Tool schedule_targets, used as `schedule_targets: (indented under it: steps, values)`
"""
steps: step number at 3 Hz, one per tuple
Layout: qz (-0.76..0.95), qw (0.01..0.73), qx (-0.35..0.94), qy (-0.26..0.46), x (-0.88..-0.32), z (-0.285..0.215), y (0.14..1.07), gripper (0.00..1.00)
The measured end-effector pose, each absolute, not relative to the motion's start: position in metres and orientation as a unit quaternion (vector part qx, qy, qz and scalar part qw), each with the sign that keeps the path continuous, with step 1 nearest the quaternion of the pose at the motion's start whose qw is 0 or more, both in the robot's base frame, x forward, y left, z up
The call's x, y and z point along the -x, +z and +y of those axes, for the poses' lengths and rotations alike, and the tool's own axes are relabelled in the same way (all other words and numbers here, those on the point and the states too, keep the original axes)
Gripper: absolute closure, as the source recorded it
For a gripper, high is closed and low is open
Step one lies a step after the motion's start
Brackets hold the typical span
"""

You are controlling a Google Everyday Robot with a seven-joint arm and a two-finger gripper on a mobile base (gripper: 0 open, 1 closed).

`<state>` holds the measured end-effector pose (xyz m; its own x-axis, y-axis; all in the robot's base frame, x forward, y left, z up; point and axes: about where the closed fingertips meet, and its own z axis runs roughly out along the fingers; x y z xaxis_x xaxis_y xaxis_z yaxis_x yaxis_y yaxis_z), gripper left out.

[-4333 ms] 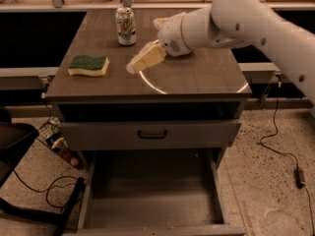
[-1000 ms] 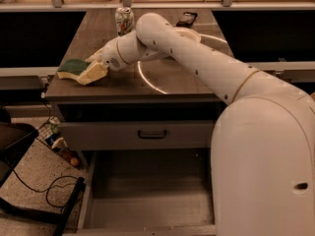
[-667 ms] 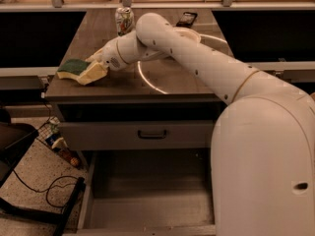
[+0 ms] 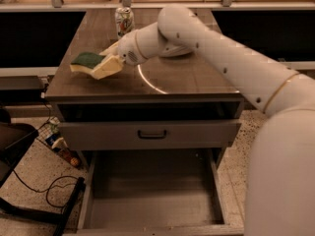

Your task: Place sponge into middle drawer

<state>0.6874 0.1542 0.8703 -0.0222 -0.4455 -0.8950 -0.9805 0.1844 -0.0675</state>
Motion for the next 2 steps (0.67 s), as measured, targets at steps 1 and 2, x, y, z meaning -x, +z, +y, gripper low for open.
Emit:
schedule_targets:
  steps: [1, 2]
  values:
    - [0.648, 0.440, 0.548, 0.294, -0.661, 0.106, 0.918, 1.00]
    - [0.656, 0.441, 0.546, 0.276, -0.636, 0.079, 0.940, 1.00]
